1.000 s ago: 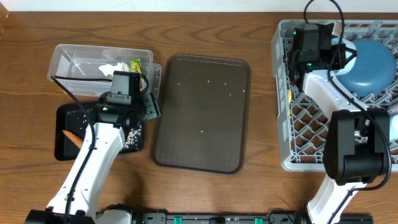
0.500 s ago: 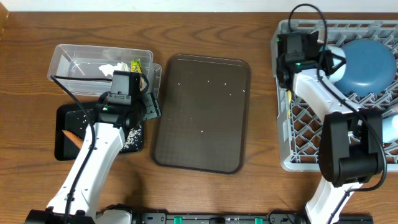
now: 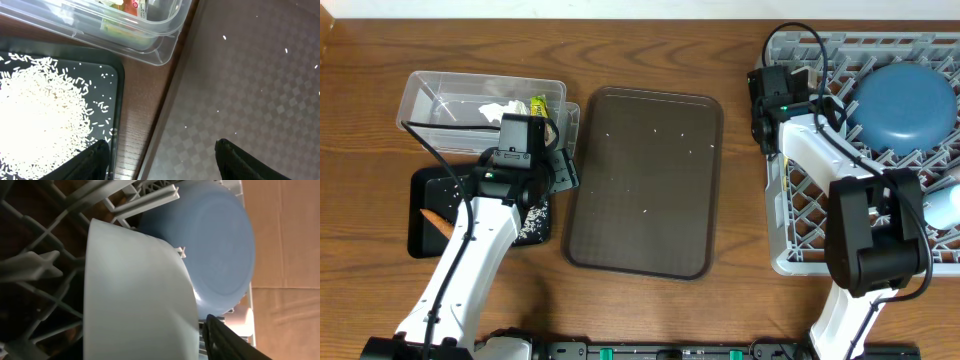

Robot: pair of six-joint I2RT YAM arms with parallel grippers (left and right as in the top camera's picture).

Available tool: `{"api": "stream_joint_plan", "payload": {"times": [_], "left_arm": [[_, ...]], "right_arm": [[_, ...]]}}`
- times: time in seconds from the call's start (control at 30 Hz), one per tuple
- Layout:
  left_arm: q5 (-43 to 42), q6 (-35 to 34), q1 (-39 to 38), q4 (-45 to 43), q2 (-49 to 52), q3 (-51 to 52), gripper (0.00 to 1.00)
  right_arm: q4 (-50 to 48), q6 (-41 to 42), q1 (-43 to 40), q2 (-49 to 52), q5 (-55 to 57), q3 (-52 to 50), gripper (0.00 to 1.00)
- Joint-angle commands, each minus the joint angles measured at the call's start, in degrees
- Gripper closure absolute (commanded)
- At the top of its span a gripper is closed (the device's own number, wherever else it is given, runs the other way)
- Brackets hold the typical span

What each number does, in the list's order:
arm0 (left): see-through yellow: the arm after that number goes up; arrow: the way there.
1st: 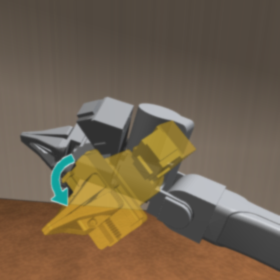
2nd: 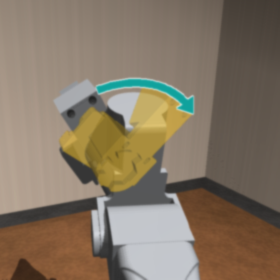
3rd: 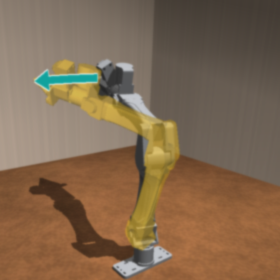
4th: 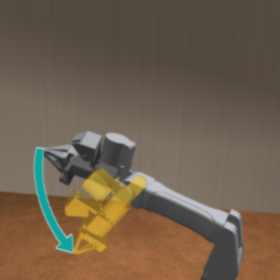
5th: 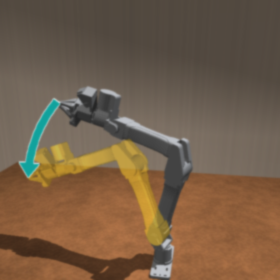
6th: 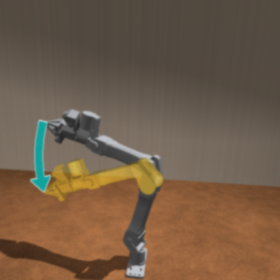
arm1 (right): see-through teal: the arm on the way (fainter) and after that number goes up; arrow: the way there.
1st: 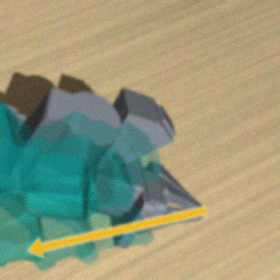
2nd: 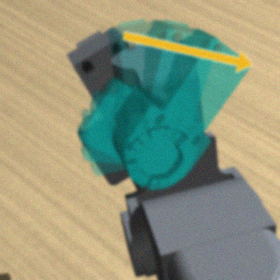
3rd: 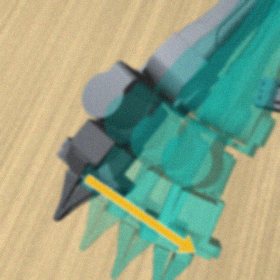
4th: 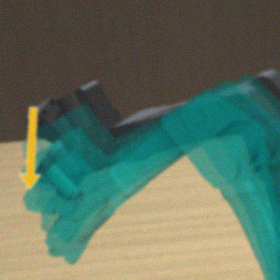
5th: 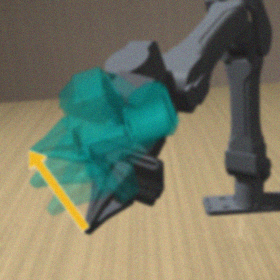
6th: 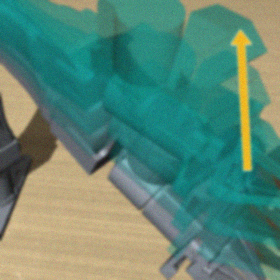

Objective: Sort waste into correct bins and load items into the dishwasher rack
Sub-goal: 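Carry the bowl right and lower it into the dish rack, then release the bowl and raise the right gripper out of the rack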

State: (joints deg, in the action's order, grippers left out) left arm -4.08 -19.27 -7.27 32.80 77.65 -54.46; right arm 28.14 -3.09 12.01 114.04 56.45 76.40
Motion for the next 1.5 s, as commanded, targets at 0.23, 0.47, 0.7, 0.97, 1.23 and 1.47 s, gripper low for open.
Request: {"api": "stream_joint_plan", "payload": {"times": [0.23, 0.47, 0.7, 0.97, 1.23, 1.47], "left_arm": [[0.50, 0.52, 0.24, -0.07, -0.59, -0.52, 0.30], [0.50, 0.55, 0.24, -0.09, -0.59, -0.52, 0.30], [0.50, 0.55, 0.24, 0.00, -0.59, -0.52, 0.30], [0.48, 0.63, 0.17, -0.07, -0.59, -0.52, 0.30], [-2.95, 4.42, 2.60, 6.12, -0.61, -3.50, 0.30], [-2.97, 4.44, 6.47, 16.33, -2.01, -5.53, 0.16]], "right_arm": [[-0.26, 2.21, -1.11, -12.74, -23.82, -0.33, 0.30], [-0.24, 2.21, -0.85, -18.49, -56.61, -0.33, 0.25], [1.60, 2.25, 1.66, -17.14, -77.11, -0.33, 0.23], [3.15, 2.23, 5.33, -15.76, -75.23, -0.33, 0.24], [3.30, 6.29, 0.94, -16.13, -68.70, 1.29, 0.22], [14.73, 6.27, -8.26, -19.85, -68.63, 4.28, 0.01]]}}
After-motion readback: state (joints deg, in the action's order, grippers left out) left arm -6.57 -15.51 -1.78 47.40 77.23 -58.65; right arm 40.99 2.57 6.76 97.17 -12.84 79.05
